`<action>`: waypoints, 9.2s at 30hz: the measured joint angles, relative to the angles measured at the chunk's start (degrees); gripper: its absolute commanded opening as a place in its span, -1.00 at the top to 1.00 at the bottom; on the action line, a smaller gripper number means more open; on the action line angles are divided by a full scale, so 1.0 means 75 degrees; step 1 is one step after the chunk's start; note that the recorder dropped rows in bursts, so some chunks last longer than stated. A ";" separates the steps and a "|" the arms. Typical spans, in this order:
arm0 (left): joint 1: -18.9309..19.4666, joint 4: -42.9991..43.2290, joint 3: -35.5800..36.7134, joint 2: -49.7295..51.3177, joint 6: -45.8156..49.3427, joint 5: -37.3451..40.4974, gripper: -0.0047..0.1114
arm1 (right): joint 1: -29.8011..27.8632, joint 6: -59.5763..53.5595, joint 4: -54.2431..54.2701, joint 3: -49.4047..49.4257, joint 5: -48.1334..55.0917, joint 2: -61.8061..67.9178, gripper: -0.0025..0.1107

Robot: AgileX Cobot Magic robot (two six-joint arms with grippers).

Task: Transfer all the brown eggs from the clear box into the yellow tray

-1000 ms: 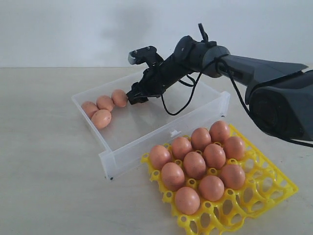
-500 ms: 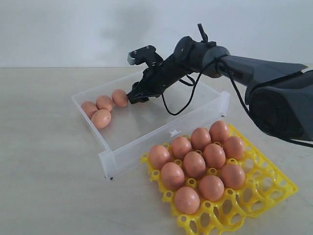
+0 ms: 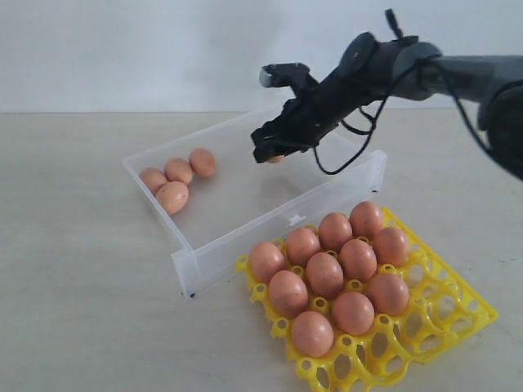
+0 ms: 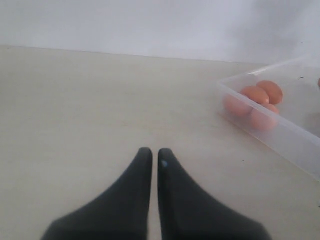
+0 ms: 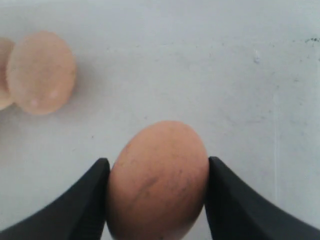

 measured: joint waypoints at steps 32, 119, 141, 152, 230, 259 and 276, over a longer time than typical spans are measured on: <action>0.0000 0.0000 0.0000 0.0000 0.0000 0.0000 0.85 | -0.3333 1.1613 -0.3157 0.6352 -1.0786 -0.6306 0.96; 0.0000 0.0000 0.0000 0.0000 0.0000 0.0000 0.85 | -0.4222 1.1604 -1.4971 1.1760 -1.4684 -0.5149 -0.22; 0.0000 0.0000 0.0000 0.0000 0.0000 0.0000 0.85 | -0.3181 1.7954 -1.8466 1.1687 -0.9954 -1.0151 0.96; 0.0000 0.0000 0.0000 0.0000 0.0000 0.0000 0.85 | -0.2296 1.7068 -1.8594 1.0968 -0.8309 -0.9442 0.96; 0.0000 0.0000 0.0000 0.0000 0.0000 0.0000 0.85 | -0.1117 0.2755 -0.3180 0.7297 0.2113 -0.5123 0.96; 0.0000 0.0000 0.0000 0.0000 0.0000 0.0000 0.85 | -0.0748 0.0827 -0.1577 0.4614 -0.0104 -0.4933 0.96; 0.0000 0.0000 0.0000 0.0000 0.0000 0.0000 0.85 | 0.2344 -0.7415 0.2154 0.3551 -0.0128 -0.3004 0.96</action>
